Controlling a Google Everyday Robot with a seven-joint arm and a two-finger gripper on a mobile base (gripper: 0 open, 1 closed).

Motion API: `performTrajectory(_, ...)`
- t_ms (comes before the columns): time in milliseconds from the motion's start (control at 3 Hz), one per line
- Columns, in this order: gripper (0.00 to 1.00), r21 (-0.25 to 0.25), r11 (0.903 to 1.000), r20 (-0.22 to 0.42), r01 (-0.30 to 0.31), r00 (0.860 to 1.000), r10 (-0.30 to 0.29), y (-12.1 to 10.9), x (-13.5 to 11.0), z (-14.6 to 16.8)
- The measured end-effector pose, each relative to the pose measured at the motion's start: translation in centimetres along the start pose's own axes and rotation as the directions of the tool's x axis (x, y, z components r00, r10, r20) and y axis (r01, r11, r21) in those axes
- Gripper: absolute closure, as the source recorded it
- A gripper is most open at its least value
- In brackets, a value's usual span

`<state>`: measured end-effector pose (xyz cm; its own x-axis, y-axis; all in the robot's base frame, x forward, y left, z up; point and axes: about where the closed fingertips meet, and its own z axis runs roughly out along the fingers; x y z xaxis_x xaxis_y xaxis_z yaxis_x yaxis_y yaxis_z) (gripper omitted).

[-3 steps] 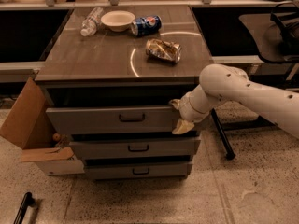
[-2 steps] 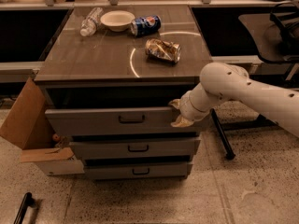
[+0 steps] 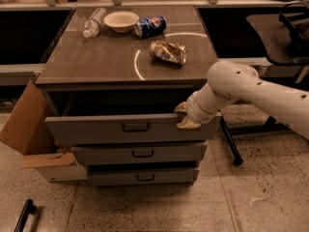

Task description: Open top drawer

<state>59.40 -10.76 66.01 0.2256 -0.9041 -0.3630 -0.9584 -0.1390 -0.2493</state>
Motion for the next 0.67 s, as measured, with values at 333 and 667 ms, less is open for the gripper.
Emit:
performTrajectory(333, 0.82, 0.000, 1.0000, 0.000, 0.000, 1.000, 0.000, -0.16, -0.23, -0.57)
performTrajectory(667, 0.59, 0.000, 1.0000, 0.000, 0.000, 1.000, 0.000, -0.16, -0.23, -0.57)
